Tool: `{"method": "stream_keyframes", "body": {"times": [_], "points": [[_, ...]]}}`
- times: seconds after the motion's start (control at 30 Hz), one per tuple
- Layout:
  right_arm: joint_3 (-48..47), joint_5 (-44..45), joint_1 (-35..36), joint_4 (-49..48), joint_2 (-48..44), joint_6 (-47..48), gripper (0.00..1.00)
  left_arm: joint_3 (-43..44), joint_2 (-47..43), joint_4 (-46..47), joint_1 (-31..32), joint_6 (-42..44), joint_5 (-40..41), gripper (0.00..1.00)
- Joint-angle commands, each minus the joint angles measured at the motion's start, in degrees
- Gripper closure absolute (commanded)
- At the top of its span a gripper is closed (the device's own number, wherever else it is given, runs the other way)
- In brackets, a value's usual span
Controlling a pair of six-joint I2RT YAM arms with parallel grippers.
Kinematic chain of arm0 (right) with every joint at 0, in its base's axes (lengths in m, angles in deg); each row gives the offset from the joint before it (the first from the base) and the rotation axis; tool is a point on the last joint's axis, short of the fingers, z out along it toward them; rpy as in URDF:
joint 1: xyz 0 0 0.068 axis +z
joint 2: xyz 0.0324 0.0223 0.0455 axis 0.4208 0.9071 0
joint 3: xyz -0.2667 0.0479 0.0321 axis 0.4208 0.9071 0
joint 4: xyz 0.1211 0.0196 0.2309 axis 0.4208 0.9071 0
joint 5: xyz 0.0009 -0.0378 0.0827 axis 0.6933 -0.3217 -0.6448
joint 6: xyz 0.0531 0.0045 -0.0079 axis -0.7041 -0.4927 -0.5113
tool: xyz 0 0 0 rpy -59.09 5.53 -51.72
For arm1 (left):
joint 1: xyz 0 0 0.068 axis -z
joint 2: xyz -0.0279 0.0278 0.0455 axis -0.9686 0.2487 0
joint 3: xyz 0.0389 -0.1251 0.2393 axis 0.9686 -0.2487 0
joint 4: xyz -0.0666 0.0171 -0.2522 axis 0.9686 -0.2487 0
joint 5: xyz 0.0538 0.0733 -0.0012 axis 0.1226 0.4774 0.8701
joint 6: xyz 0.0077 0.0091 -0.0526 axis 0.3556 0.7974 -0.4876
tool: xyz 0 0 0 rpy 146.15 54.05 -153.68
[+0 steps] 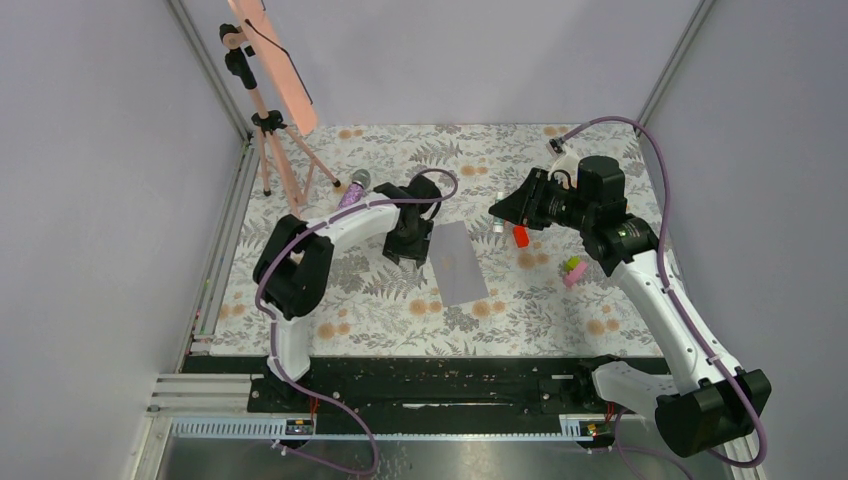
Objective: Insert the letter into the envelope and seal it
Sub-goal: Move the solid glue cap to the center of the board, then adjust the solid glue cap at the center of the board.
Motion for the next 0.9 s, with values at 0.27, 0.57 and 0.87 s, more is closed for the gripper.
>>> {"method": "stream_keyframes", "body": {"times": [0.27, 0.57, 0.87], "points": [[0.0, -0.8, -0.1, -2.1, -1.4, 0.2, 1.00, -7.0, 1.5, 2.6, -0.1, -6.0, -11.1, 0.37], [-0.2, -0.9, -0.1, -2.2, -1.0, 0.1, 1.00, -10.8, -0.3, 2.5, 0.5, -5.4, -13.9, 0.26], [0.6, -0.9, -0.1, -2.7, -1.8, -0.2, 1.00, -12.1, -2.1, 1.7, 1.0, -6.2, -14.6, 0.31]]}}
